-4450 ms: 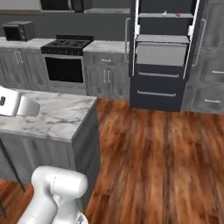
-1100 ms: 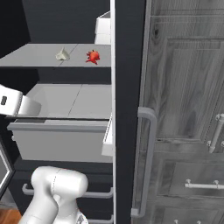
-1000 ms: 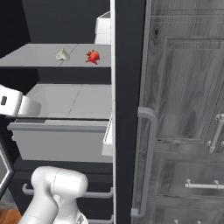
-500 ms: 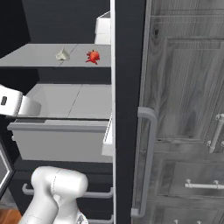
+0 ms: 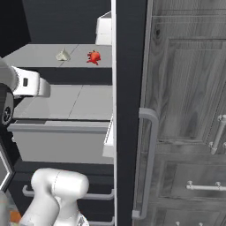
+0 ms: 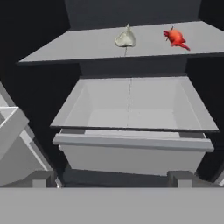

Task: Retrieve the bottle and the shaker from the cabinet and place them next to the mixing bowl on the counter. Then add garlic from the fridge to the mixing bowl.

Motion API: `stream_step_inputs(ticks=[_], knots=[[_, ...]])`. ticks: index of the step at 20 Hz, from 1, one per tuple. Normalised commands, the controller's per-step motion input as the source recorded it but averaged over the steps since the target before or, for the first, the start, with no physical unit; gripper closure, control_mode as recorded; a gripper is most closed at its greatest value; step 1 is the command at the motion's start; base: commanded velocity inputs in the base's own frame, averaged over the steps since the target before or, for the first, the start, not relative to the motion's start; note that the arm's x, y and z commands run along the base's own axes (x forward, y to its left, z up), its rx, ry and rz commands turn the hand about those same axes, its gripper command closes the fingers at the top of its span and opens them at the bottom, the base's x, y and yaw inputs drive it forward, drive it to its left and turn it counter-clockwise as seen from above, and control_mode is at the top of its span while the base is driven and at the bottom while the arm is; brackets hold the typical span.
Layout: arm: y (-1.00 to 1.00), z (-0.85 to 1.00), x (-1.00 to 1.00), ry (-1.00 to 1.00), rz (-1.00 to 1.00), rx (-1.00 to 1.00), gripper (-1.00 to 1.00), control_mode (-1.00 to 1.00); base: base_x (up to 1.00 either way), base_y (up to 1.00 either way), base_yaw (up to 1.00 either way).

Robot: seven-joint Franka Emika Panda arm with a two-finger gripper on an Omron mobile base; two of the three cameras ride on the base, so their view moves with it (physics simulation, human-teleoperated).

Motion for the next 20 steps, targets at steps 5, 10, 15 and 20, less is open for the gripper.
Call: stream_step_inputs(ticks=[5,10,15,20], knots=[[0.05,0.25,0.11,0.22,0.2,0.0,-1.0,-1.0,0.0,0.0,0.0],[0.39,0.19,0.44,0.13,-0.08,-0.06,-1.0,-1.0,0.0,0.0,0.0],[0.3,-0.02,0.61,0.05,-0.11,-0.03,-1.0,-1.0,0.0,0.0,0.0],[0.01,-0.13,0.97,-0.01,-0.06,0.0,-1.0,-1.0,0.0,0.0,0.0]])
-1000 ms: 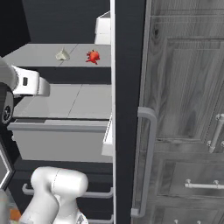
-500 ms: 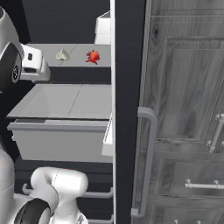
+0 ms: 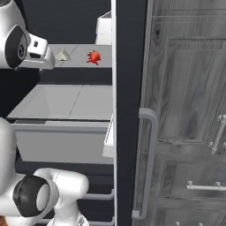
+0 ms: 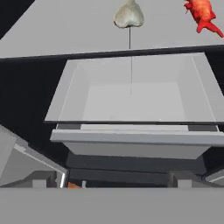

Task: Retrieve the bottle and the shaker from the cabinet and place them next to the mixing bowl on the counter. Then add garlic from the fridge to the mixing bowl.

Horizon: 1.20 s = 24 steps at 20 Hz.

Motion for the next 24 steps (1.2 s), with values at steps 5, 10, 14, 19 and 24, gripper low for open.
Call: stream_step_inputs(ticks=[5,10,14,19,24], knots=[[0.0,0.0,0.9,0.0,0.0,0.0,-1.0,-1.0,0.0,0.0,0.0],[0.02,0.0,0.79,0.0,-0.08,-0.02,-1.0,-1.0,0.0,0.0,0.0],[0.03,-0.02,0.74,0.0,-0.13,-0.04,-1.0,-1.0,0.0,0.0,0.0],[0.14,-0.02,0.78,0.0,-0.14,-0.02,-1.0,-1.0,0.0,0.0,0.0],[0.12,-0.05,0.5,0.0,-0.02,0.0,-1.0,-1.0,0.0,0.0,0.0]])
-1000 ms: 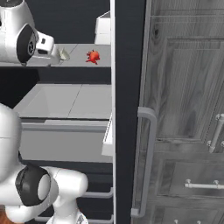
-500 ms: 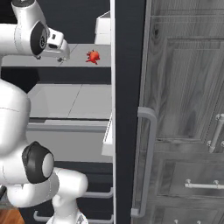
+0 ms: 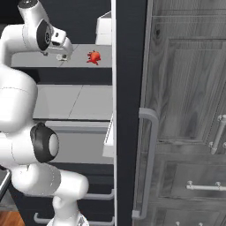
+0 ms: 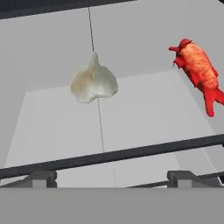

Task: Retrieve the bottle and the shaker from the cabinet and place them next to the mixing bowl on the counter. Then add garlic from the fridge to the mixing bowl.

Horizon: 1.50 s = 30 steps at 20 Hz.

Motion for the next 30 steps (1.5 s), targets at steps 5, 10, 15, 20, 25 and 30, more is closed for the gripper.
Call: stream_step_inputs(ticks=[5,10,15,20,25,30], knots=[[0.11,-0.07,0.55,0.01,0.09,0.0,-1.0,-1.0,0.0,0.0,0.0],[0.0,-0.05,0.56,0.01,0.1,0.0,-1.0,-1.0,0.0,0.0,0.0],[0.0,-0.03,0.4,0.0,0.01,-0.01,-1.0,-1.0,0.0,0.0,0.0],[0.02,-0.06,0.45,0.0,0.0,-0.01,-1.0,-1.0,0.0,0.0,0.0],[0.02,-0.16,0.34,0.0,0.0,0.0,-1.0,-1.0,0.0,0.0,0.0],[0.0,0.0,0.0,0.0,0.0,0.0,-1.0,-1.0,0.0,0.0,0.0]])
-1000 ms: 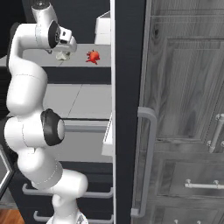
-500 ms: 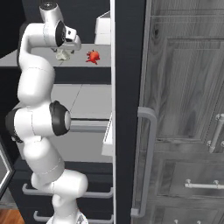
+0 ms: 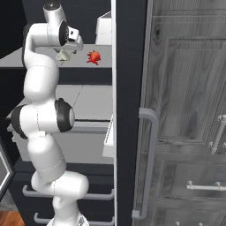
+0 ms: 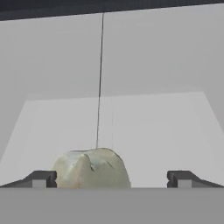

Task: Retrieve the bottle and the shaker from the cabinet and place them next to the mixing bowl on the counter. Then add garlic from the fridge to the mixing bowl.

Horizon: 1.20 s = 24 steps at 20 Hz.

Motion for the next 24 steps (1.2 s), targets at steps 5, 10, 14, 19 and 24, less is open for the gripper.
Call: stream_step_inputs(ticks=[5,10,14,19,24], knots=[[0.03,0.0,-0.07,0.0,0.0,0.0,-1.0,-1.0,0.0,0.0,0.0],[0.0,0.0,-0.23,0.0,0.07,0.0,-1.0,-1.0,0.0,0.0,0.0],[0.0,0.0,-0.3,0.0,0.07,0.0,-1.0,-1.0,0.0,0.0,0.0],[0.01,-0.29,0.02,0.0,0.03,0.0,-1.0,-1.0,0.0,0.0,0.0],[0.05,-0.3,0.27,0.0,0.0,0.0,-1.0,-1.0,0.0,0.0,0.0]])
